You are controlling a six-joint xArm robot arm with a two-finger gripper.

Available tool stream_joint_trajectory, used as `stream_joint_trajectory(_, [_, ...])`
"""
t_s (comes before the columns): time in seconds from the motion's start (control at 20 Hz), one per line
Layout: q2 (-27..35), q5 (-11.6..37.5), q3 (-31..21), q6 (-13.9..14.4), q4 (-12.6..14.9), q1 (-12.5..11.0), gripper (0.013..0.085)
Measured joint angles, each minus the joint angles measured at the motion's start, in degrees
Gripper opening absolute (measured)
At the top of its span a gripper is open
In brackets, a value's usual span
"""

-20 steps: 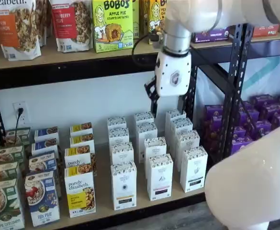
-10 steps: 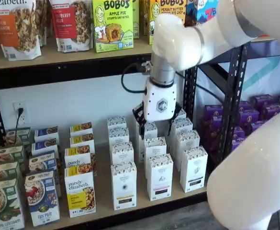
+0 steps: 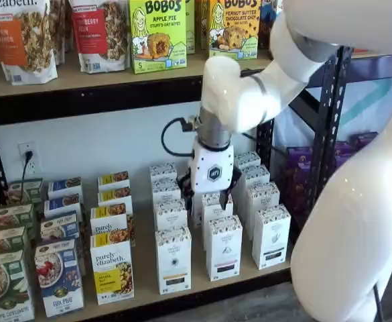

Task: Pick up the white box with a yellow strip in the middle, on the bottom shelf, the fourth box from the left

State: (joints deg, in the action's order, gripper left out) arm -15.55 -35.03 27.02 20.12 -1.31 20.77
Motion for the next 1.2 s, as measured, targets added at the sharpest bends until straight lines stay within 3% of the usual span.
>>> stream_joint_trajectory(0.1, [3.03,2.12,0.74,0.61,0.39,0.33,0.085])
stream_joint_trajectory(0.3, [9.59,6.92,2.69,4.76,4.57,0.93,0.085])
stream_joint_trajectory(0.55, [15.77,11.7,4.9,6.62,6.44,1.07,0.085])
stream_joint_trajectory(0.85, [21.95,14.76,8.08,9.37,9.81,0.6,0.085])
stream_joint_trajectory(1.05, [26.35,15.63,10.97,13.39,14.54,0.1,0.085])
stream_joint_trajectory(1.2, [28.16,17.63,11.66,12.86,14.12,-0.09,0.085])
